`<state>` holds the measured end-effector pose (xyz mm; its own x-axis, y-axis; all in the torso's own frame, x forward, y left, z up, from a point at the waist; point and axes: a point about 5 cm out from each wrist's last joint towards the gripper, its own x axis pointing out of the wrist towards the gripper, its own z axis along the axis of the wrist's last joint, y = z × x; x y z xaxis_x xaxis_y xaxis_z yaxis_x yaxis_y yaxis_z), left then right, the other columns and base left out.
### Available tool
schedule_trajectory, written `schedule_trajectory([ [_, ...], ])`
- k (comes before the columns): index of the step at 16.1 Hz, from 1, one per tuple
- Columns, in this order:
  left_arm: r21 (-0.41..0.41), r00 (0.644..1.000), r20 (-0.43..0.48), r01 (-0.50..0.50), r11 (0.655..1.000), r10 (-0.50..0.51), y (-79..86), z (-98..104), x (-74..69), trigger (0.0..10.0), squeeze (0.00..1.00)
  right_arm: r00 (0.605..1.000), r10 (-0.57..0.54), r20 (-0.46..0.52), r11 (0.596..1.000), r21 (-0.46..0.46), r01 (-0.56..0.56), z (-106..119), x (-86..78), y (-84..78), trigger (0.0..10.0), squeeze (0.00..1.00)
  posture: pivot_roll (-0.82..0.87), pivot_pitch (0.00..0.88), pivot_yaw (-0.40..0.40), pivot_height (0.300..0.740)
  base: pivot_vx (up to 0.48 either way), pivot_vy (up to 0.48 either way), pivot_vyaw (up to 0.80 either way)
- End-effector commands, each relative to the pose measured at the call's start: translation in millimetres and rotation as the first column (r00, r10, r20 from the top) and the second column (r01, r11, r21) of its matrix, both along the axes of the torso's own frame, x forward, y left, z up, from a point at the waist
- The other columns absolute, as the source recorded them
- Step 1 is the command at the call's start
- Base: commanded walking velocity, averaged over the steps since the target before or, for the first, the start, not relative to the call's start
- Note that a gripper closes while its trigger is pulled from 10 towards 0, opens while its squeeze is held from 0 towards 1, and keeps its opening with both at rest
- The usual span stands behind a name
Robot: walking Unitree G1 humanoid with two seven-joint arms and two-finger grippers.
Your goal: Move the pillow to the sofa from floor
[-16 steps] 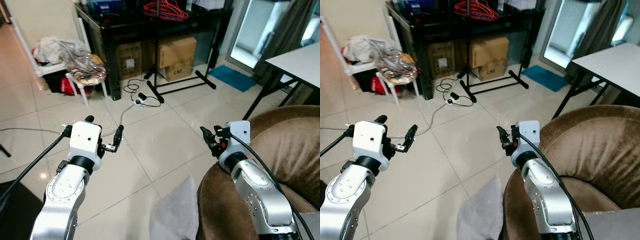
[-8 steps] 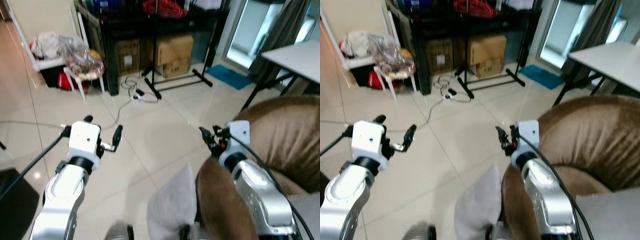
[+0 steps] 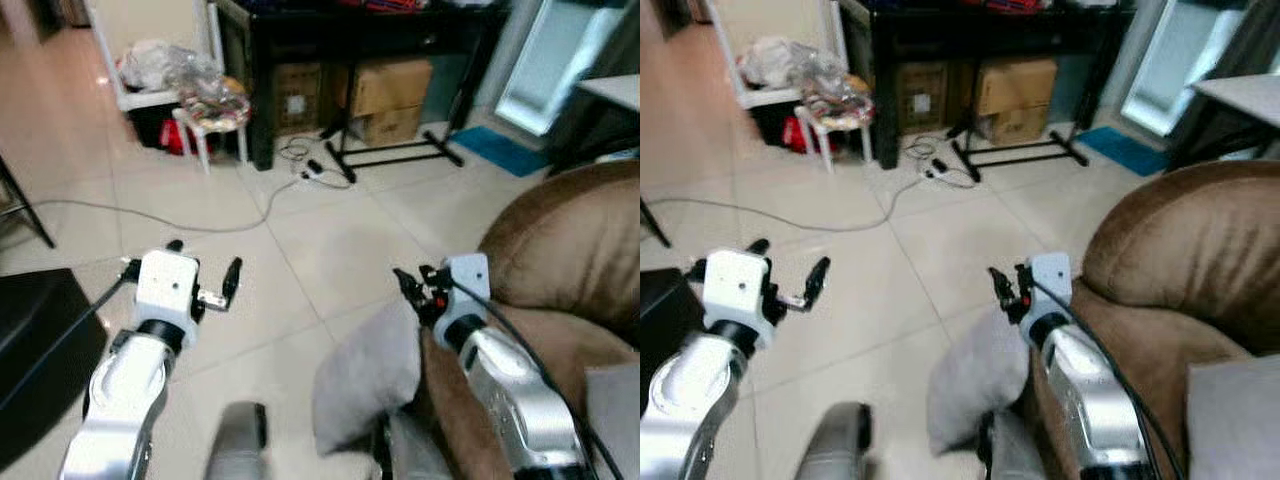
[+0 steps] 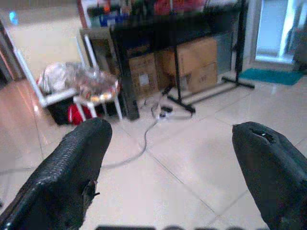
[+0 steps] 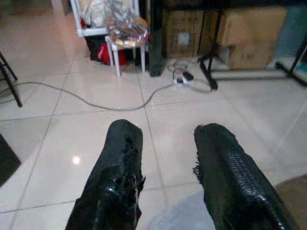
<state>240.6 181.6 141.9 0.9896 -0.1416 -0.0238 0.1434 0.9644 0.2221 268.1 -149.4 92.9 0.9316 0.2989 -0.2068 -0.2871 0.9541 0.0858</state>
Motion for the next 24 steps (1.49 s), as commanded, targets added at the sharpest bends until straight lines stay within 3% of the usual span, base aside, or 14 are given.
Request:
schedule_trajectory([
  [1,0.000,1.000,0.005,0.009,1.000,-0.009,-4.0,0,-1.4,10.0,0.00,1.000,-0.008,0.022,1.000,-0.020,0.008,4,3.4,-6.0,10.0,0.00,0.00,0.000,-0.040,0.615,0.000,0.000,0.00],
  [10,-0.005,0.999,0.030,-0.027,1.000,0.027,2.1,-1,-6.3,10.0,0.00,0.999,-0.049,0.016,0.999,-0.007,0.049,-4,-1.0,-10.2,10.0,0.00,0.01,0.000,-0.053,0.615,0.000,0.000,0.00],
  [17,-0.007,0.998,0.047,-0.050,0.999,0.050,4.3,-1,-6.0,10.0,0.00,0.998,-0.021,0.055,0.999,0.027,0.020,11,-8.3,2.3,10.0,0.00,0.00,0.000,-0.044,0.545,0.000,0.000,0.00],
  [21,-0.021,0.998,0.052,-0.032,0.999,0.033,2.9,-1,-8.7,10.0,0.00,0.999,-0.009,0.050,1.000,0.003,0.009,15,-11.1,4.1,10.0,0.00,0.00,0.000,-0.046,0.530,0.000,0.000,0.00],
  [24,-0.040,0.998,0.054,-0.020,0.999,0.022,2.1,0,-10.4,10.0,0.00,0.997,0.045,0.058,0.997,-0.071,-0.041,16,-12.0,6.5,10.0,0.00,0.01,0.000,-0.051,0.530,0.202,0.000,0.53],
])
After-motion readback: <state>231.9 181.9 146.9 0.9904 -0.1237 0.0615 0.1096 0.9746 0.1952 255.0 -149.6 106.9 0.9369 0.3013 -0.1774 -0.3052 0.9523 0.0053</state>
